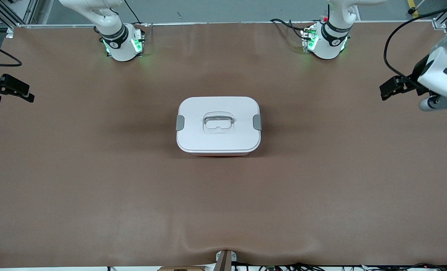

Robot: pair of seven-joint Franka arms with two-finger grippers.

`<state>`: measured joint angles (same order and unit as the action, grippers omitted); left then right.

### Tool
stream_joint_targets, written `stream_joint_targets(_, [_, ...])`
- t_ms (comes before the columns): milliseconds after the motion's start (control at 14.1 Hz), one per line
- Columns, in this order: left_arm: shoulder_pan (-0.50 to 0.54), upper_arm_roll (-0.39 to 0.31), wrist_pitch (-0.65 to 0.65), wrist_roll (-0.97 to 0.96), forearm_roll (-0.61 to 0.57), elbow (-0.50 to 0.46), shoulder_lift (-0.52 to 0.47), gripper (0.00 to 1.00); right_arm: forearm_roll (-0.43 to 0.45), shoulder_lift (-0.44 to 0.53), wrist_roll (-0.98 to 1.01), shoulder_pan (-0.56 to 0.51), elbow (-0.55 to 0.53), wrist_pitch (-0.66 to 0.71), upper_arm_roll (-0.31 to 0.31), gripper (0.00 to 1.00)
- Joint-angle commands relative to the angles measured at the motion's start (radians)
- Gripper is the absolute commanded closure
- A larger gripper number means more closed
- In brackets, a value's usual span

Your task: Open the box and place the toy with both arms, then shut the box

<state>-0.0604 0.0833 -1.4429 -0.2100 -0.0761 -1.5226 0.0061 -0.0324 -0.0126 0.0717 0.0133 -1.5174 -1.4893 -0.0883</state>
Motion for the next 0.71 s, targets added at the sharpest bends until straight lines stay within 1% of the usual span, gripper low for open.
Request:
stream_joint_targets(0, [-0.018,-0.016,-0.004,0.027,0.024,-0.065,-0.084,0.0,-0.015,0.005,-0.013,0.005,0.01,0.015,-0.002,0.0])
stream_joint_targets(71, [-0.018,-0.017,-0.001,0.029,0.041,-0.073,-0.106,0.0,-0.015,0.003,-0.013,0.005,0.01,0.015,-0.002,0.0])
stream_joint_targets(213, [-0.032,-0.025,-0.014,0.029,0.056,-0.154,-0.193,0.0,-0.015,0.003,-0.013,0.005,0.01,0.015,-0.002,0.0])
stream_joint_targets(284, [-0.032,-0.025,-0.016,0.027,0.056,-0.169,-0.213,0.0,-0.015,0.003,-0.013,0.005,0.01,0.015,-0.002,0.0])
stream_joint_targets(639, [-0.015,-0.025,-0.014,0.037,0.062,-0.148,-0.201,0.0,-0.014,0.003,-0.015,0.02,0.01,0.017,-0.002,0.0])
